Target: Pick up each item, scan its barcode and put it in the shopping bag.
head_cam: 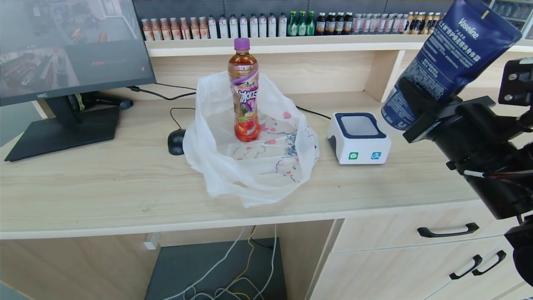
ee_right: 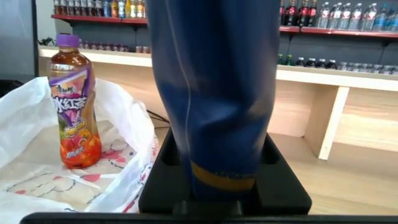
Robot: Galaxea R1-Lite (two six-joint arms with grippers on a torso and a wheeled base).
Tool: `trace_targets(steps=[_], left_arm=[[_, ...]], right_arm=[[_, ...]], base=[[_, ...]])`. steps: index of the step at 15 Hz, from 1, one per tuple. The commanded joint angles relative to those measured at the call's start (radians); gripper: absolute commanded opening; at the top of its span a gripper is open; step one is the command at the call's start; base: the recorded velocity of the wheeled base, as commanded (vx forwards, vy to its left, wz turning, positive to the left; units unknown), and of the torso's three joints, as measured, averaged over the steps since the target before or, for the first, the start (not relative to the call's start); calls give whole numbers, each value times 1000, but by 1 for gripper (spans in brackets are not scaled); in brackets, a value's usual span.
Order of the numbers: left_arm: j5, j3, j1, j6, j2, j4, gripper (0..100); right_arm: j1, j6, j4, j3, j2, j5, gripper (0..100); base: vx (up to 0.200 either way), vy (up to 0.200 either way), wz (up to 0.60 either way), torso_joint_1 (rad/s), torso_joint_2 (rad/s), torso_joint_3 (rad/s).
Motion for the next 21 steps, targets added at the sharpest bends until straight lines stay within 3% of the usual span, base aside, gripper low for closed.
trace_targets(steps=[1, 4, 12, 16, 18, 21], left_arm=[[0, 0, 0, -1, 0, 0, 100], [0, 0, 0, 1, 0, 0, 100], [0, 0, 0, 1, 0, 0, 100], [0, 0, 0, 1, 0, 0, 100], [0, 0, 0, 1, 0, 0, 100], [0, 0, 2, 1, 0, 0, 100]], right_arm=[[0, -3, -1, -1, 3, 2, 0], [2, -6, -1, -1, -2, 0, 0], [9, -3, 3, -20, 20, 5, 0], [106, -1, 15, -18, 52, 12, 0], [114, 11, 72, -81, 70, 12, 0], [114, 50, 274, -225, 77, 12, 0]], base=[[0, 200, 0, 7, 2, 2], [0, 200, 0, 2, 4, 2], [0, 0, 0, 0, 0, 0], [0, 0, 0, 0, 0, 0], [0, 0, 0, 0, 0, 0], [0, 0, 0, 0, 0, 0]])
